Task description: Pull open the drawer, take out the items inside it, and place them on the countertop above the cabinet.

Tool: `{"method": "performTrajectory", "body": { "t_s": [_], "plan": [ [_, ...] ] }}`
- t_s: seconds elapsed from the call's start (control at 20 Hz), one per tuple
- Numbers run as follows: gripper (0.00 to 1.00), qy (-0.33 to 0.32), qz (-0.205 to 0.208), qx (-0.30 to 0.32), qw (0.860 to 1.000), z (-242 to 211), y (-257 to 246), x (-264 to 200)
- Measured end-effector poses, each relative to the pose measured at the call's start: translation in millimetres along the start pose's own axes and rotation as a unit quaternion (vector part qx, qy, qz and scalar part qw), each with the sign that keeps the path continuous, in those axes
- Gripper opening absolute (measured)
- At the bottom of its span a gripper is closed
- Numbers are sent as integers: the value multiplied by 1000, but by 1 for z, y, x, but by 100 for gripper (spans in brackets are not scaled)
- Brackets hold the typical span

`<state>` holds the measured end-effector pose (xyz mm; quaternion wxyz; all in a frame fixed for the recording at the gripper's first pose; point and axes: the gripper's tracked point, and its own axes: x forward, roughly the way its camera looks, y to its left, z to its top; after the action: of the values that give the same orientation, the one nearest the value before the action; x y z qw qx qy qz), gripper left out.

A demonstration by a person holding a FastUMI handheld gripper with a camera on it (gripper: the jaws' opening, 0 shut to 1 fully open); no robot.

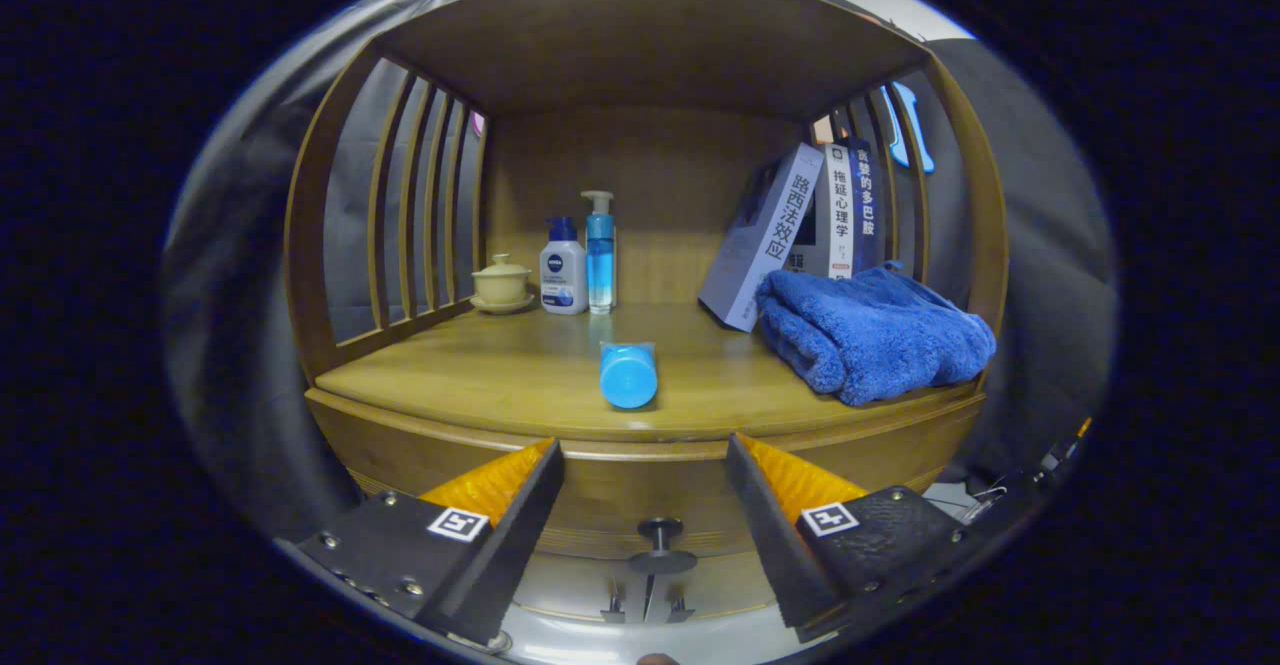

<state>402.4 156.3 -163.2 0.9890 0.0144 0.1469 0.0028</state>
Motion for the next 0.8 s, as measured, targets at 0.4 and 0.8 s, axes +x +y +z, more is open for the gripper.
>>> {"method": "performTrajectory", "body": {
  "t_s": [0.4, 0.8],
  "plan": [
    [99, -16, 38, 22, 999, 1, 8, -12],
    [99, -37, 90, 8, 995, 32, -54, -42]
  ]
}}
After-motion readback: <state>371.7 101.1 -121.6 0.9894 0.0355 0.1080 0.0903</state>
